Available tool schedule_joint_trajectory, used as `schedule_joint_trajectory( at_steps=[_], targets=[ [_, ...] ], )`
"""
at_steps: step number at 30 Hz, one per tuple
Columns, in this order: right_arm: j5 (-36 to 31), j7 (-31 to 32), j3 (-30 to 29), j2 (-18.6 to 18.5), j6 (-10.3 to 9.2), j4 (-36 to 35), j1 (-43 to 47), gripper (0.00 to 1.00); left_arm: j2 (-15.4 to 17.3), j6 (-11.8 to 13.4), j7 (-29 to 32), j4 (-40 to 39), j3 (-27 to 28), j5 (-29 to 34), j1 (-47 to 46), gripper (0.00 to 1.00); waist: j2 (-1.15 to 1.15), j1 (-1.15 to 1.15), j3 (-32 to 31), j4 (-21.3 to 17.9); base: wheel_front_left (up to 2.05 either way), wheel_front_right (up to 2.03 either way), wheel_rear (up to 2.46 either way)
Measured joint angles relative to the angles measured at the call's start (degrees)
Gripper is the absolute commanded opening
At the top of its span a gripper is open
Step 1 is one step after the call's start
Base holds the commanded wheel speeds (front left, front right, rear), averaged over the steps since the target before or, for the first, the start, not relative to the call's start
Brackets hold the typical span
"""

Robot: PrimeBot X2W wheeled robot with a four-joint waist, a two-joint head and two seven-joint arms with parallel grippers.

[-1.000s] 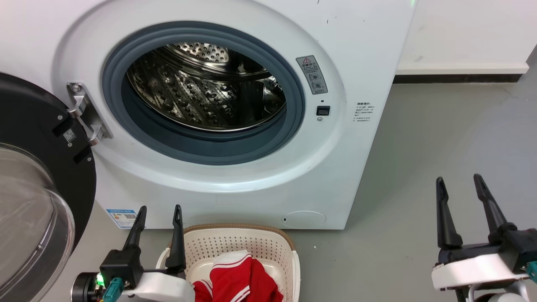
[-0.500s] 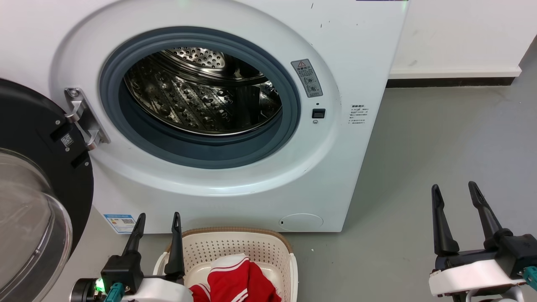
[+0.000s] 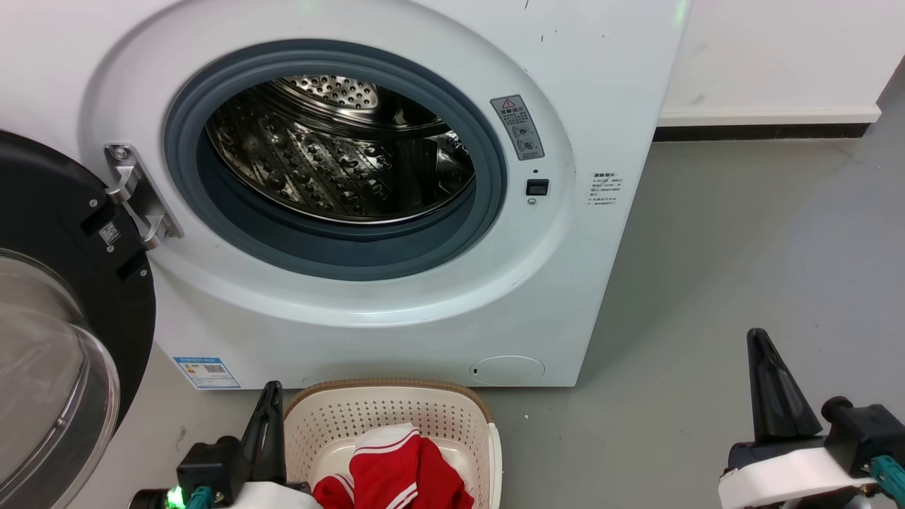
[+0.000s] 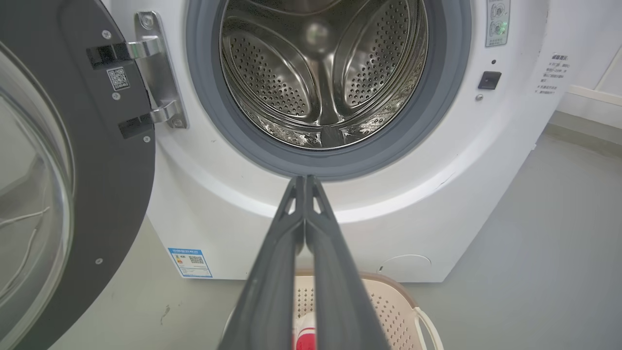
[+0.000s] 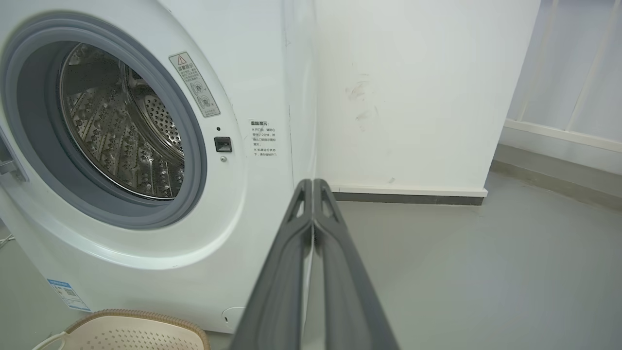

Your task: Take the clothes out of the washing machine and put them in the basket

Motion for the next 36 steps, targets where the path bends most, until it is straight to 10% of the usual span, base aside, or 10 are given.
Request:
schedule_joint_trajectory(
  at_steps=[36],
  targets=[
    [37.77, 8.45, -0.48, -0.23, -0.01, 4.48, -1.95, 0.00, -0.07, -2.25, 8.92, 2.09, 2.91, -36.21, -2.74, 0.00, 0.00, 0.00, -0.23, 0.23, 0.00, 0.00, 0.00]
  ],
)
